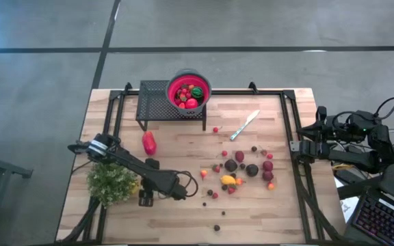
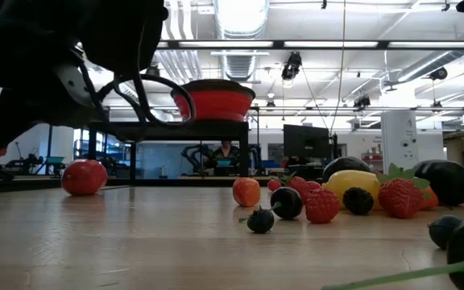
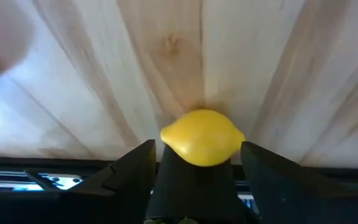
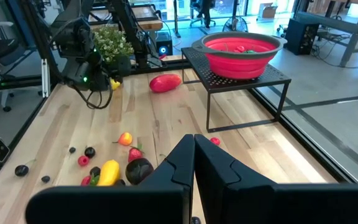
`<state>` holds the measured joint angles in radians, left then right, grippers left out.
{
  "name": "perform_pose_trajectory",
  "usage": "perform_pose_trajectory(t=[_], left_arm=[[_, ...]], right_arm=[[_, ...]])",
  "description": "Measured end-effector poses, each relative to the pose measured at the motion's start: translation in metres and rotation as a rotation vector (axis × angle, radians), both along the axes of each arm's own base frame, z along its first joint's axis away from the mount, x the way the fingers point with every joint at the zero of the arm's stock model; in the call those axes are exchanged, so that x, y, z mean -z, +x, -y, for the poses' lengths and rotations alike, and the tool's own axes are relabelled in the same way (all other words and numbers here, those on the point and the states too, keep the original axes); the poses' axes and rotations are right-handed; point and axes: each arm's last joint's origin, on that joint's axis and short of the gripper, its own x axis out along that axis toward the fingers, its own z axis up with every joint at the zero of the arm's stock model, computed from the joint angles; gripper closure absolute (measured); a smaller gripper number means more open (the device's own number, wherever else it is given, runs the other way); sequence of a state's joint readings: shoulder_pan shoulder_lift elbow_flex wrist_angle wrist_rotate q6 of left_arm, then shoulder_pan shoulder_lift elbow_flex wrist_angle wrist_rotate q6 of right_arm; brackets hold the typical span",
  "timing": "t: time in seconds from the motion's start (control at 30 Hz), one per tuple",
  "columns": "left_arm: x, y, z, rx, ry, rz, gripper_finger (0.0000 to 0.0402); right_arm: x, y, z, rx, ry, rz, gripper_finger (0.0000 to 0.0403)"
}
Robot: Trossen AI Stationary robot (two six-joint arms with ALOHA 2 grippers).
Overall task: Pick & Place Fruit
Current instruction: Put the yellow lemon into the red gray strainer bowl on the shelf
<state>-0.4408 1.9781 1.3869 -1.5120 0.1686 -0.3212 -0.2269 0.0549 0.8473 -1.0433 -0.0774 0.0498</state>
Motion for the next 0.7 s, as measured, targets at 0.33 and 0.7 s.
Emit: perform_pose_trajectory(t=[0.33,0.7], left_arm=[[-0.0023,-0.0044,0.0011,0.079,-0.067,-0.057,0.0133],[-0.0005,-0.0067,-0.0017,0.068,-0.058,-0.082,0.0102]], right_arm=[[0.0000,0.0000,0.0000,0.000,0.000,0.000,0.0394],[0.0000,0.0000,0.0000,0.000,0.002,0.001,0.0394]])
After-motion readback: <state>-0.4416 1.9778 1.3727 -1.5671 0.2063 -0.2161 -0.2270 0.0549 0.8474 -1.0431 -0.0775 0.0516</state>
